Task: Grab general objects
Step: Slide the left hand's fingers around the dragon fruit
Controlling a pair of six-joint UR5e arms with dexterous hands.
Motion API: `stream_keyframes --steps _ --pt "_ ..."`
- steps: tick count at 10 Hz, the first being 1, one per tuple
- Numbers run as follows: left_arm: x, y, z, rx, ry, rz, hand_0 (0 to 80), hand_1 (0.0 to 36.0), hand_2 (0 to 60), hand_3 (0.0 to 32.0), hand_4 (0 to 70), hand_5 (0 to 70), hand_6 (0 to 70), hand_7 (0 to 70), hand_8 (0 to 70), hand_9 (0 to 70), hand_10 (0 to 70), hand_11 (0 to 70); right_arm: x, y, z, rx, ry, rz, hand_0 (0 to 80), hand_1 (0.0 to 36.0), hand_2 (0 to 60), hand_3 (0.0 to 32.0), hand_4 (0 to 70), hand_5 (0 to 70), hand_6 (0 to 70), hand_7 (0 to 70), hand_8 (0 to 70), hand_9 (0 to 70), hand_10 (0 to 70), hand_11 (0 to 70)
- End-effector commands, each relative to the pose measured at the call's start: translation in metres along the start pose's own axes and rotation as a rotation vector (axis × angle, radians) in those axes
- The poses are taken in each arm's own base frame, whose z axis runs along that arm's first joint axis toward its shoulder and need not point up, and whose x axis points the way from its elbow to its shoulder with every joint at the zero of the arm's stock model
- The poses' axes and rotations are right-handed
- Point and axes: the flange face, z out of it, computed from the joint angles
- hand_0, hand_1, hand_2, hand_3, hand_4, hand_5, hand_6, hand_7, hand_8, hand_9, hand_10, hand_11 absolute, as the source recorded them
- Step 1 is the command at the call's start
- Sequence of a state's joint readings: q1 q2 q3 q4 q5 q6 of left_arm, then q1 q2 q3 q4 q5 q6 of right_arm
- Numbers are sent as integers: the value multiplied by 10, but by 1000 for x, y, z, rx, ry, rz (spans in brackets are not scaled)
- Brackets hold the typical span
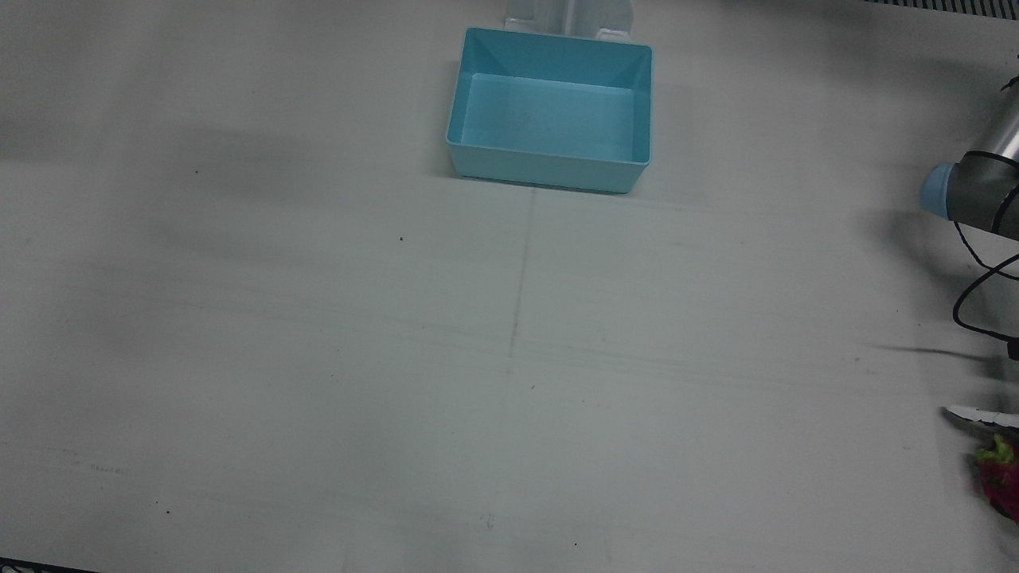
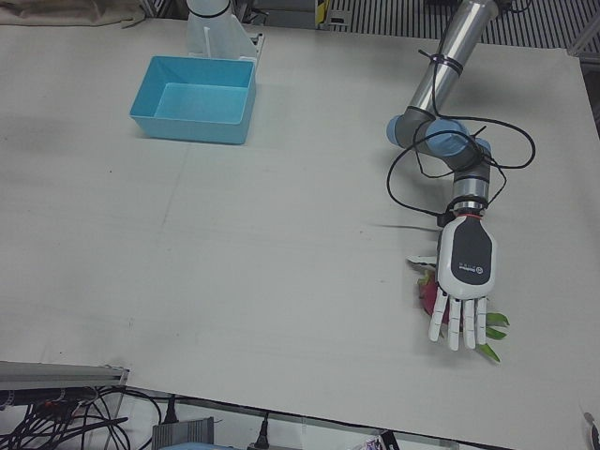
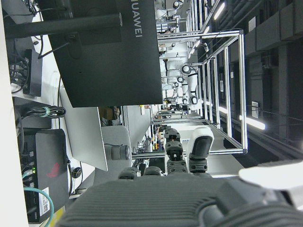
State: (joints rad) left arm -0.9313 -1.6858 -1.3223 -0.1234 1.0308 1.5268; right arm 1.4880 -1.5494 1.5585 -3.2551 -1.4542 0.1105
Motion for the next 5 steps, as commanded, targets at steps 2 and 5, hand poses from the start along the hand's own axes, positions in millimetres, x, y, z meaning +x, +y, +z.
stream_keyframes --steps 2,5 --pt "-9 27 -9 -15 -16 12 535 217 48 0 0 3 0 59 0 0 0 0 0 0 0 0 0 0 0 0 0 0 0 0 0 0 0 0 0 0" --pt "-9 31 -10 -19 -16 12 476 138 97 0 160 99 80 264 63 38 25 44 0 0 0 0 0 0 0 0 0 0 0 0 0 0 0 0 0 0"
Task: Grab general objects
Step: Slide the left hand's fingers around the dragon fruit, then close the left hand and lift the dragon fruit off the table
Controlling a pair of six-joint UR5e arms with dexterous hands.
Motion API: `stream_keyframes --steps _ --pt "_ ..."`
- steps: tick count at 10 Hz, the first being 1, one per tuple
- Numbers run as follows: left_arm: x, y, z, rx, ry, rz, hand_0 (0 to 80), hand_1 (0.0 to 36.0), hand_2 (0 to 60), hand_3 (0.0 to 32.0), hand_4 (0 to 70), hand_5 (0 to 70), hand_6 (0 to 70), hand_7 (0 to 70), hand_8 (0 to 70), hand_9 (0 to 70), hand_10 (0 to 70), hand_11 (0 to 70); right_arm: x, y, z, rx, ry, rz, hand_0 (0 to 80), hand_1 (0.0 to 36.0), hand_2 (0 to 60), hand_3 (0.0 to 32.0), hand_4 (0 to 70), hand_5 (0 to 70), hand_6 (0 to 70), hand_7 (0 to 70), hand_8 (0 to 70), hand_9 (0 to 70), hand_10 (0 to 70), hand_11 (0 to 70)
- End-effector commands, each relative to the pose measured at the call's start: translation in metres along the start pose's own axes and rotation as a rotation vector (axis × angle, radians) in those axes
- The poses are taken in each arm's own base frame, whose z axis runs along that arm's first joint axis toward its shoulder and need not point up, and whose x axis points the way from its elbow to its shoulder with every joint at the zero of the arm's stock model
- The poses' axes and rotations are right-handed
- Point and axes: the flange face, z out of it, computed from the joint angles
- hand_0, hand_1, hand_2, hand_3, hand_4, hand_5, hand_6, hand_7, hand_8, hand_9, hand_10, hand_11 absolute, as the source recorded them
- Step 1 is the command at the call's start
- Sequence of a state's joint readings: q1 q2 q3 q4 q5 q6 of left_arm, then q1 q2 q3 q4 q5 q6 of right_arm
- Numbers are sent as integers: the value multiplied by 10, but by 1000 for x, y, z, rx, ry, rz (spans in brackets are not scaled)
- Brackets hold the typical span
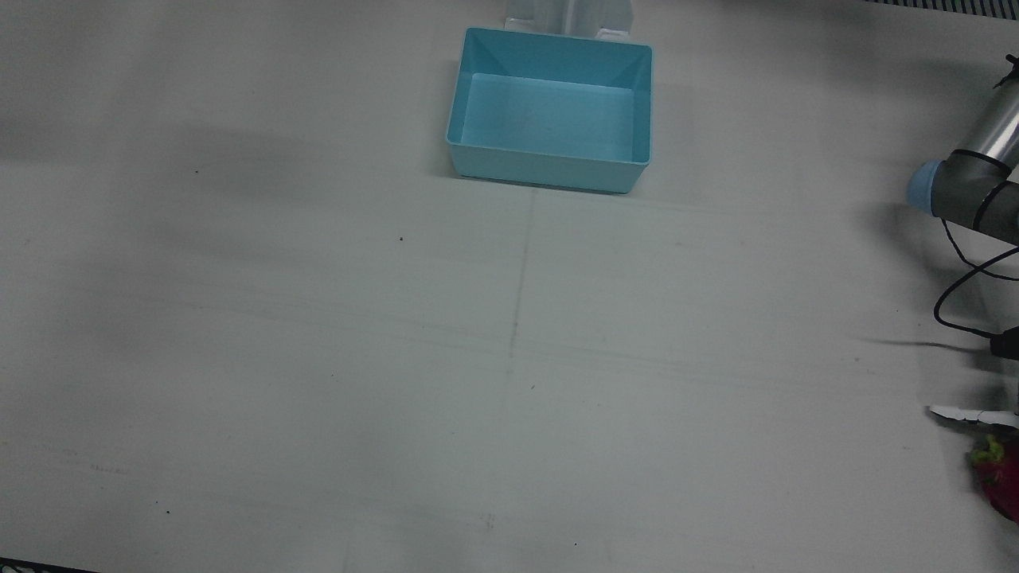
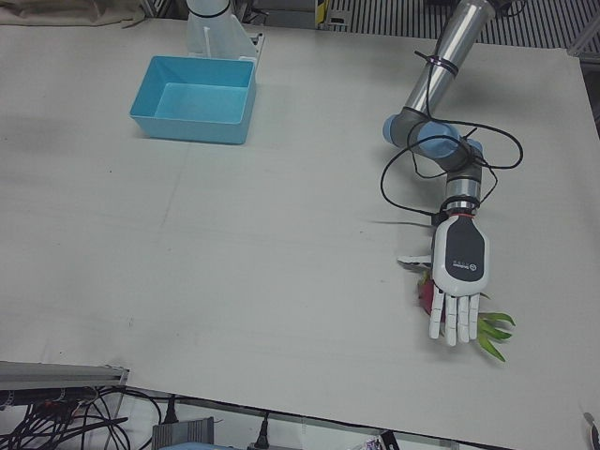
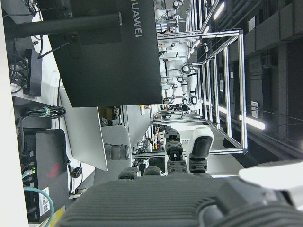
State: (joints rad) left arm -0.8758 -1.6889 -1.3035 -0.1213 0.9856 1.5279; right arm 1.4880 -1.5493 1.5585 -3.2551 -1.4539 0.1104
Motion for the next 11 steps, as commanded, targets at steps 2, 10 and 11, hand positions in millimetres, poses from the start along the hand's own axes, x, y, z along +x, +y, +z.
stream_keyframes --steps 2,10,11 --pt "5 7 -1 -10 -3 0 463 88 52 0 218 156 158 394 153 73 117 171 0 0 0 0 0 2 0 0 0 0 0 0 0 0 0 0 0 0" --pt "22 13 8 -8 -17 -4 383 0 259 0 700 519 539 681 544 576 700 700 0 0 0 0 0 0 0 0 0 0 0 0 0 0 0 0 0 0" --pt "30 13 9 -6 -11 -9 340 0 359 0 700 582 598 700 573 614 700 700 0 0 0 0 0 0 0 0 0 0 0 0 0 0 0 0 0 0"
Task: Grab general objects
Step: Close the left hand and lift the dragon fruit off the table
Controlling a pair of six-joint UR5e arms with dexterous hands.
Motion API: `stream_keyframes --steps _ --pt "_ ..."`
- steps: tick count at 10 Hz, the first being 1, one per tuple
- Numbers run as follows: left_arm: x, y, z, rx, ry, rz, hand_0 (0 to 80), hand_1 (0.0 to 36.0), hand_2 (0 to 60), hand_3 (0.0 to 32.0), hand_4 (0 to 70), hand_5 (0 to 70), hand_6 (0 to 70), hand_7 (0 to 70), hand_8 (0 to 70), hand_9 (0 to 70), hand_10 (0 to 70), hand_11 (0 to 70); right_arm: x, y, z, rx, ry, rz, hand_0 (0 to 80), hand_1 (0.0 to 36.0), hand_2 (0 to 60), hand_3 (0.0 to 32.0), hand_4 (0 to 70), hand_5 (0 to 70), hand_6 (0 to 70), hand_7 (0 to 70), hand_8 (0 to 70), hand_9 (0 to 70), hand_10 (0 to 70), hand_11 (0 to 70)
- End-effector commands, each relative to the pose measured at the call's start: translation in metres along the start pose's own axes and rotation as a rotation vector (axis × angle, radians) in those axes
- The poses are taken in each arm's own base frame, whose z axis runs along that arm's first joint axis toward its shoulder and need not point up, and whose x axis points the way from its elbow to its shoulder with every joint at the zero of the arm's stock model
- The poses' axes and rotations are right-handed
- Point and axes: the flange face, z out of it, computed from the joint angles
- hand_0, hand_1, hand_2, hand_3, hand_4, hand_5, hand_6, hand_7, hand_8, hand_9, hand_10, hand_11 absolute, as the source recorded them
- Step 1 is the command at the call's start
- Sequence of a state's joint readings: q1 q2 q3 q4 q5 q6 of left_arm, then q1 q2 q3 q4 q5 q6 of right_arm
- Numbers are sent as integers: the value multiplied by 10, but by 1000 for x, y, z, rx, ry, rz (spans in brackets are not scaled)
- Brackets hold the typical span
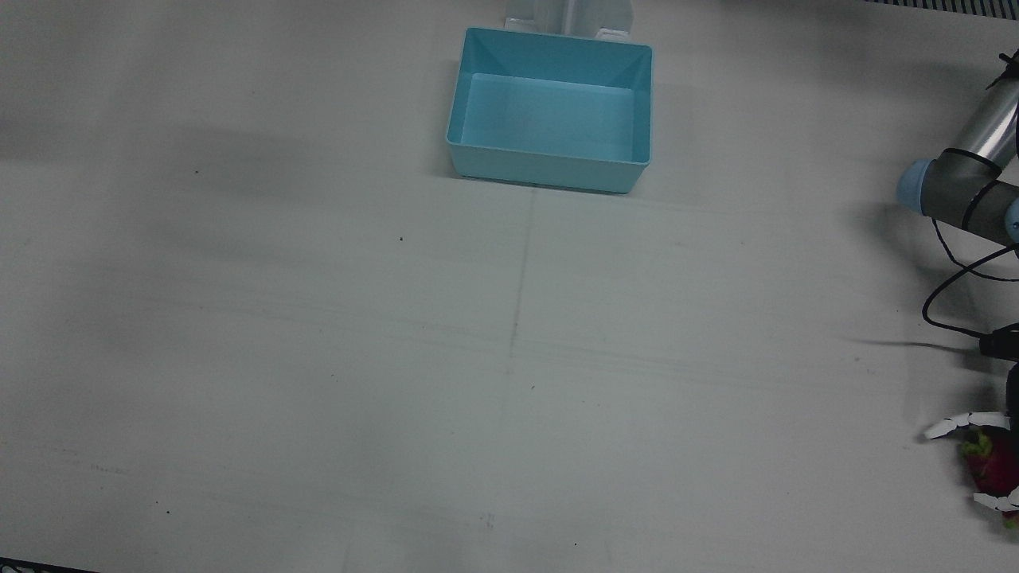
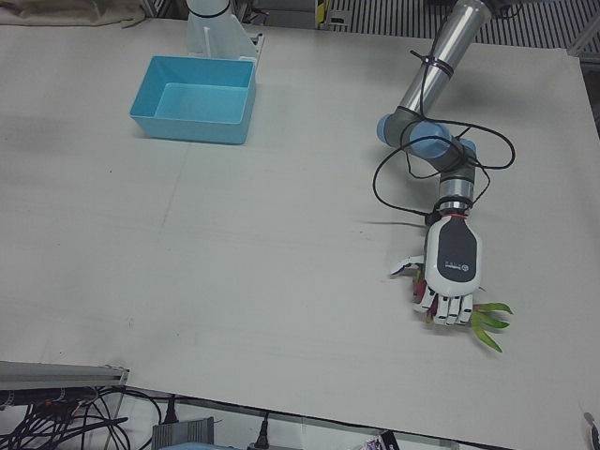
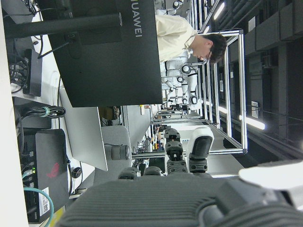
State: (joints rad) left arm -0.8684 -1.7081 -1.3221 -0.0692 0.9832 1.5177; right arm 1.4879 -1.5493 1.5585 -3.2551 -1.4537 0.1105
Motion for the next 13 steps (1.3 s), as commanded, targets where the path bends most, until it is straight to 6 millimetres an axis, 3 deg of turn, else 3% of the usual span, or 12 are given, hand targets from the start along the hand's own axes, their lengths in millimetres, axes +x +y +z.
stream_keyframes --steps 1,3,5,8,9,11,13 --pt "29 3 4 1 4 -11 270 0 509 0 700 650 667 700 617 665 700 700 0 0 0 0 0 0 0 0 0 0 0 0 0 0 0 0 0 0" --pt "45 2 1 1 -3 -40 268 0 540 0 700 700 700 700 700 700 700 700 0 0 0 0 0 0 0 0 0 0 0 0 0 0 0 0 0 0" --pt "53 -4 0 11 -9 -79 233 0 600 0 700 700 700 687 700 700 700 700 0 0 0 0 0 0 0 0 0 0 0 0 0 0 0 0 0 0" --pt "109 -4 -5 4 7 -122 132 11 600 0 700 700 700 623 700 700 700 700 0 0 0 0 0 0 0 0 0 0 0 0 0 0 0 0 0 0" --pt "110 -4 -7 -1 -14 -209 118 23 600 0 700 700 700 606 700 700 700 700 0 0 0 0 0 0 0 0 0 0 0 0 0 0 0 0 0 0" --pt "114 -1 -9 -39 -46 -390 113 13 600 0 700 700 700 597 700 700 700 700 0 0 0 0 0 0 0 0 0 0 0 0 0 0 0 0 0 0" --pt "133 3 -8 -148 -57 -535 105 2 600 0 700 700 700 579 700 700 700 700 0 0 0 0 0 0 0 0 0 0 0 0 0 0 0 0 0 0"
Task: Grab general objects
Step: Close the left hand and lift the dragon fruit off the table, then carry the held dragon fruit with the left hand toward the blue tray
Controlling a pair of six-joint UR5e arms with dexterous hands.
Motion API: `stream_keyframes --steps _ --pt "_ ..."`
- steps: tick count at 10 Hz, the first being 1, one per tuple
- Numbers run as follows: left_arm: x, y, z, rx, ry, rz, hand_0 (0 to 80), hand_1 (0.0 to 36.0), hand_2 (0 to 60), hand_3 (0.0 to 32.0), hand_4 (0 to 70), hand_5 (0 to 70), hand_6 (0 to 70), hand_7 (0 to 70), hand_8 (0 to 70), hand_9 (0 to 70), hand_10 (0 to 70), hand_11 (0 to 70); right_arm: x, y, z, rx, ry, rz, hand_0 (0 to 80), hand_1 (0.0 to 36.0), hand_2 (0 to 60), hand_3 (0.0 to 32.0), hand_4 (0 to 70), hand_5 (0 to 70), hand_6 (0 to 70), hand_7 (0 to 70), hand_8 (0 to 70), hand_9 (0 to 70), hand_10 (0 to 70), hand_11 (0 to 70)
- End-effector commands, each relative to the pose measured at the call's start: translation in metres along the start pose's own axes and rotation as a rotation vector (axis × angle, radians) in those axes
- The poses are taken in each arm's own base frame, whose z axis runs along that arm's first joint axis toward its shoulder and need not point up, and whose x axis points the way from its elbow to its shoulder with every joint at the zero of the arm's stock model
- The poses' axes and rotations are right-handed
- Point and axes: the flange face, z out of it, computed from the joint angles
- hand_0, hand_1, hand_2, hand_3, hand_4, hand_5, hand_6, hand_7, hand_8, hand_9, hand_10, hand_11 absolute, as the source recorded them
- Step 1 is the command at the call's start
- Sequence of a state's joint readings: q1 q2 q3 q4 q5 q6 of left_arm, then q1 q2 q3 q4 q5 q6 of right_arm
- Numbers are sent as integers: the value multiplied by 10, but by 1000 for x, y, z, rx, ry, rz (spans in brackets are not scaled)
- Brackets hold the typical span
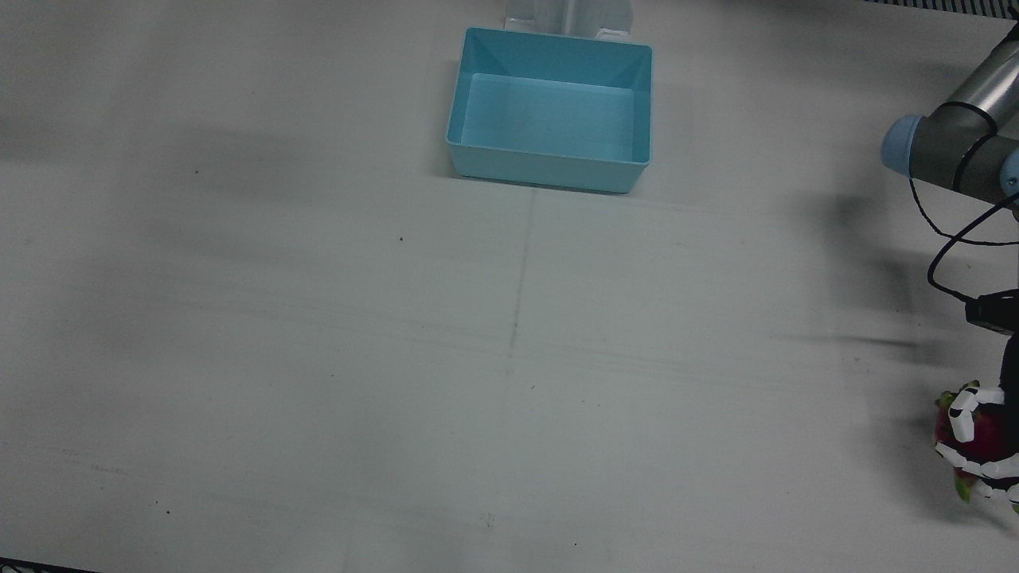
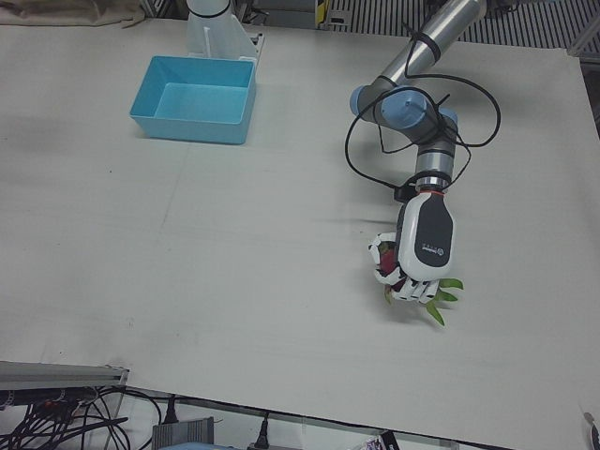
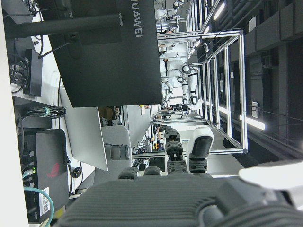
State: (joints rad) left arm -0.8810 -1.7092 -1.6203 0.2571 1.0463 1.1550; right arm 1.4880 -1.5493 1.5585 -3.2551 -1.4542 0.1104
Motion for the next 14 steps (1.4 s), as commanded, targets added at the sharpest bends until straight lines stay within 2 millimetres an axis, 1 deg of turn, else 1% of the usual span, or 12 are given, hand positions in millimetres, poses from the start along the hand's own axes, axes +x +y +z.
stream_keyframes --steps 1,2,3,4,5,6,7,9,10,12,13,14 --pt "27 -3 4 -108 -13 -295 162 13 600 0 700 700 700 558 700 700 700 700 0 -1 -1 1 0 0 0 0 0 0 0 0 0 0 0 0 0 0" --pt "33 -12 8 -138 -19 -374 189 19 600 0 700 700 700 563 700 700 700 700 0 0 0 0 0 0 0 0 0 0 0 0 0 0 0 0 0 0" --pt "49 -29 13 -175 1 -445 218 23 600 0 700 700 700 567 700 700 700 700 0 0 0 0 0 0 0 0 0 0 0 0 0 0 0 0 0 0" --pt "63 -46 24 -280 51 -540 218 21 600 0 700 700 700 567 700 700 700 700 0 0 0 0 0 0 0 0 0 0 0 0 0 0 0 0 0 0" --pt "77 -62 29 -347 72 -601 231 20 600 0 700 700 700 567 700 700 700 700 0 0 0 0 0 0 0 0 0 0 0 0 0 0 0 0 0 0" --pt "86 -66 32 -408 101 -663 271 24 600 0 700 700 700 572 700 700 700 700 0 0 0 0 0 0 0 0 0 0 0 0 0 0 0 0 0 0" --pt "93 -61 34 -490 119 -724 290 25 600 0 700 700 700 581 700 700 700 700 0 0 0 0 0 0 0 0 0 0 0 0 0 0 0 0 0 0" --pt "111 -53 33 -633 157 -804 371 30 600 0 700 700 700 614 700 700 700 700 0 0 0 0 0 0 0 0 0 0 0 0 0 0 0 0 0 0" --pt "122 -49 28 -683 182 -808 370 28 600 0 700 700 700 624 700 700 700 700 0 0 0 0 0 0 0 0 0 0 0 0 0 0 0 0 0 0" --pt "133 -44 -1 -747 201 -812 375 30 600 0 700 700 700 651 700 700 700 700 0 0 0 0 0 0 0 0 0 0 0 0 0 0 0 0 0 0" --pt "133 -46 -17 -760 208 -813 383 36 600 0 700 700 700 668 700 700 700 700 0 0 0 0 0 0 0 0 0 0 0 0 0 0 0 0 0 0" --pt "124 -53 -28 -762 205 -812 385 41 600 0 700 700 700 686 700 700 700 700 0 0 0 0 0 0 0 0 0 0 0 0 0 0 0 0 0 0"
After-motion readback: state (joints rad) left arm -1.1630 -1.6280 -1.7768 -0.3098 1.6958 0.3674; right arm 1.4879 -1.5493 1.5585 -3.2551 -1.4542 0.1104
